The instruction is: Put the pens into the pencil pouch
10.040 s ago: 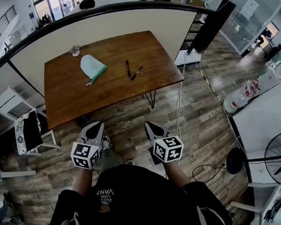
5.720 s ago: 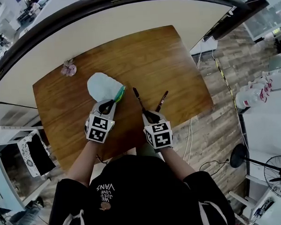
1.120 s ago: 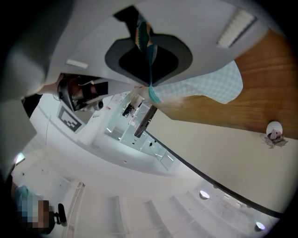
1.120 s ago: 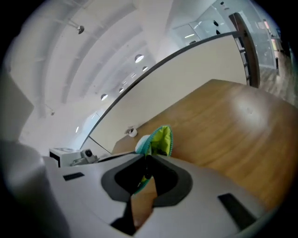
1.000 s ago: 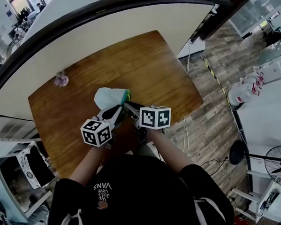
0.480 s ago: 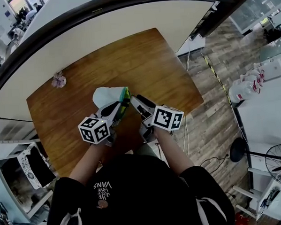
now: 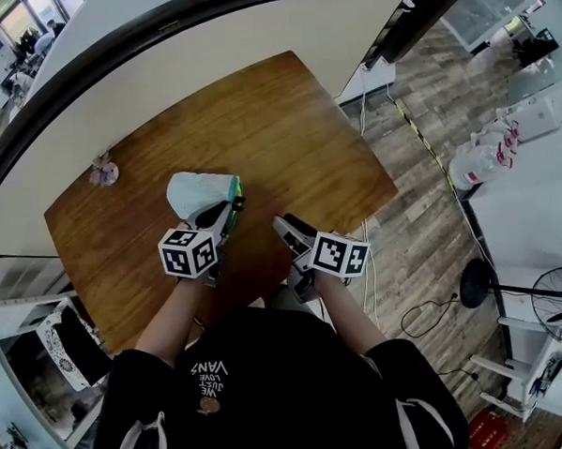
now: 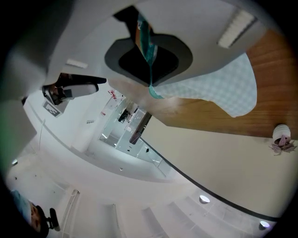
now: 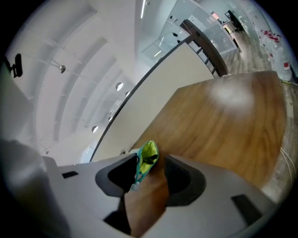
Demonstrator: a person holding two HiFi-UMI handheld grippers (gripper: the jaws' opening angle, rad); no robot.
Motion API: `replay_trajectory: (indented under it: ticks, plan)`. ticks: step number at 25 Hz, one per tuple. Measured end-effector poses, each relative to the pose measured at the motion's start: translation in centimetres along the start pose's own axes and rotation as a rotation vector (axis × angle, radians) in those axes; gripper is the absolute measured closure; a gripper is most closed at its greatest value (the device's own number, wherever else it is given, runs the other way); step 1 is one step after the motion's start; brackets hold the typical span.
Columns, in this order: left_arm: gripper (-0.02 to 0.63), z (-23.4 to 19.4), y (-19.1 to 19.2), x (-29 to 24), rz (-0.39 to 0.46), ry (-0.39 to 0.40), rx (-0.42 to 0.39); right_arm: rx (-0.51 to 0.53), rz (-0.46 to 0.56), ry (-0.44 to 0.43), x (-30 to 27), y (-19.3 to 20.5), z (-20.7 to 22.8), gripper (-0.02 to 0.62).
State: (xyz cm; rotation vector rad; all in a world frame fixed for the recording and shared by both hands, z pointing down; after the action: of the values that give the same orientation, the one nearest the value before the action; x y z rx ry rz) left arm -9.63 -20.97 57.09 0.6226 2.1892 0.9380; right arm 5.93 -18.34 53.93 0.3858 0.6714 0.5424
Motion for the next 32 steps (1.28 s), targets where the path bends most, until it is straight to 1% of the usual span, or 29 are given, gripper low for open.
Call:
replay_trajectory:
  ticks: [3,6,9,12,13,15,16,19,22,27,32]
  plan:
    - [0.577,-0.2,0.7,-0.8,-0.032,-0.015,-0.018,-0.009,-0.010,0.017,0.7,1.2,0.5,0.440]
    - [0.577,-0.5,1.4,-1.5,-0.061,-0.036,-0.018,-0.011,-0.008,0.031,1.3,1.7,0.9,0.440]
    - [0.577,-1.1,1.8,-2.4,-0.084,-0.042,-0.003,-0.007,-0.001,0.042,1.4,1.5,1.3,0.440]
    - [0.575,-1.0,2.1,-2.7,-0.084,-0.030,0.027,-0.002,0.007,0.046,1.8,1.6,1.2,0.440]
    - [0.569,-0.9,2.2,-2.7,-0.079,-0.024,0.035,0.000,0.008,0.046,1.9,1.7,1.1,0.440]
    - [0.491,-0.5,2.0,-2.5,-0.073,-0.011,0.039,0.003,0.008,0.045,2.0,2.1,0.9,0.440]
    - [0.479,-0.2,2.0,-2.2,-0.070,-0.008,0.035,0.003,0.009,0.043,2.2,2.4,0.7,0.440]
    - [0.472,0.9,2.0,-0.5,-0.048,-0.005,0.019,0.014,0.014,0.040,3.1,3.5,-0.1,0.440]
    - [0.462,1.6,2.0,1.3,-0.021,-0.009,-0.003,0.066,0.034,0.049,3.5,4.0,-1.0,0.442]
    - [0.456,2.6,1.9,5.0,0.017,-0.012,-0.075,0.181,0.057,0.091,4.0,5.3,-2.6,0.440]
    - [0.456,3.6,2.2,8.9,0.046,-0.003,-0.141,0.294,0.138,0.147,5.0,5.8,-4.9,0.442]
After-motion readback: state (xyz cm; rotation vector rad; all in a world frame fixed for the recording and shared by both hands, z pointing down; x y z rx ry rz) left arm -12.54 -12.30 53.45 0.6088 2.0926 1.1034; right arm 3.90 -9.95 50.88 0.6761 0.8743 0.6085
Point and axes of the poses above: the fingertips, and each gripper's own axes: x backward along the fingers, z to its right, y out of its underside, the point moved 3 cm from there along x, backward along the fingers, and after that the axes turned 4 degrees about y, right-handed, at the moved point
